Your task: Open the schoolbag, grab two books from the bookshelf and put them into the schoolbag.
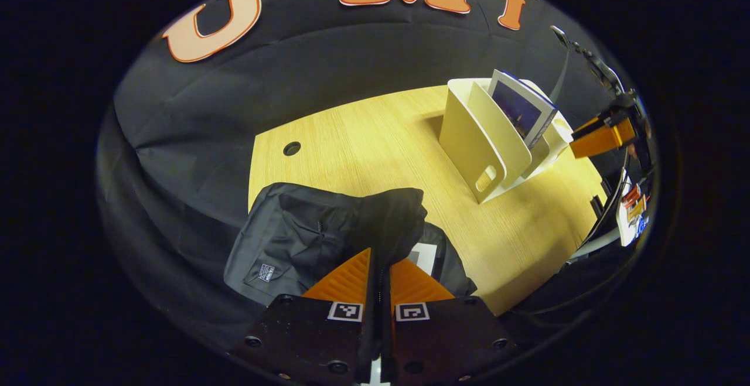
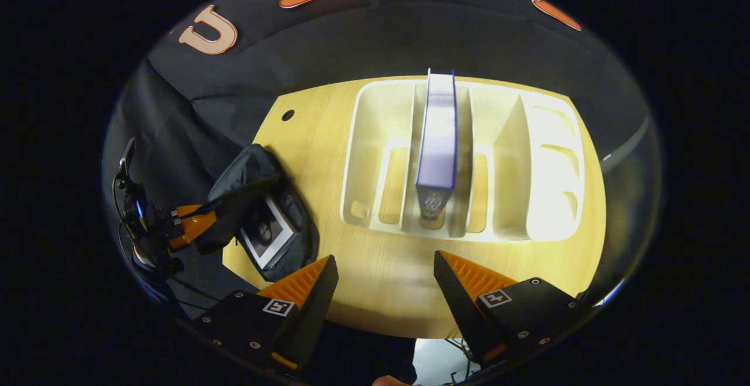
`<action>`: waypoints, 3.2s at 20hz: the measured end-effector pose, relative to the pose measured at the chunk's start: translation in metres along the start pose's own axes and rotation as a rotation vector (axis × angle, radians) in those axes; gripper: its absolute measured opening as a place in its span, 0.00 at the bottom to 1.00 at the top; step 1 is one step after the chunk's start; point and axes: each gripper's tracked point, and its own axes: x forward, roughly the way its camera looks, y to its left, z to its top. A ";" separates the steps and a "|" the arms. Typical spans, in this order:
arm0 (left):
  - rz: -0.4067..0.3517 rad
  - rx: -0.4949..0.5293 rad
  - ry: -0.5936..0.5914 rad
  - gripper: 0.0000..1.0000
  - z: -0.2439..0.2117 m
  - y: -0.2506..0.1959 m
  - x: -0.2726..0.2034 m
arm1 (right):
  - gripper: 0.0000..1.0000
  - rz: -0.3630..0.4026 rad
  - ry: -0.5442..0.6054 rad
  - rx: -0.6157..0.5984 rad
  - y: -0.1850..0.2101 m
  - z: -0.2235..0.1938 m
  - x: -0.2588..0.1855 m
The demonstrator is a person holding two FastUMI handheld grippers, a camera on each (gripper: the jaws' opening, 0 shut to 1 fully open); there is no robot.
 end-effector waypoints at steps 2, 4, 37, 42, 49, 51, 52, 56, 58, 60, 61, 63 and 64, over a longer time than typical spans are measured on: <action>0.001 -0.004 0.003 0.06 0.001 0.000 0.001 | 0.98 -0.038 -0.008 -0.011 -0.014 0.023 -0.004; 0.004 -0.012 0.007 0.06 0.000 0.000 0.002 | 0.98 -0.067 -0.012 -0.012 -0.028 0.048 -0.006; -0.126 0.112 0.018 0.06 0.002 -0.001 -0.011 | 0.30 -0.203 0.071 0.320 0.005 -0.048 -0.046; -0.168 0.158 0.008 0.06 0.002 0.001 -0.018 | 0.29 -0.124 0.004 0.432 0.034 -0.092 -0.070; -0.160 0.218 -0.003 0.05 0.017 0.013 -0.031 | 0.28 0.084 -0.044 0.483 0.094 -0.112 -0.073; -0.155 0.213 -0.010 0.04 0.023 0.019 -0.034 | 0.28 0.148 -0.059 0.492 0.114 -0.108 -0.062; -0.148 0.210 -0.014 0.04 0.026 0.023 -0.037 | 0.28 0.174 -0.066 0.494 0.122 -0.104 -0.056; -0.135 0.206 -0.022 0.04 0.033 0.026 -0.044 | 0.27 0.285 -0.052 0.502 0.156 -0.101 -0.027; -0.133 0.199 -0.028 0.04 0.034 0.027 -0.046 | 0.27 0.314 -0.046 0.493 0.169 -0.094 -0.012; -0.130 0.192 -0.031 0.04 0.037 0.027 -0.048 | 0.27 0.341 -0.045 0.497 0.179 -0.091 0.002; -0.132 0.189 -0.033 0.04 0.039 0.026 -0.049 | 0.26 0.362 -0.043 0.498 0.187 -0.089 0.009; -0.130 0.188 -0.037 0.04 0.043 0.027 -0.050 | 0.27 0.415 -0.038 0.504 0.202 -0.083 0.020; -0.130 0.187 -0.039 0.04 0.045 0.027 -0.051 | 0.26 0.440 -0.040 0.509 0.211 -0.080 0.026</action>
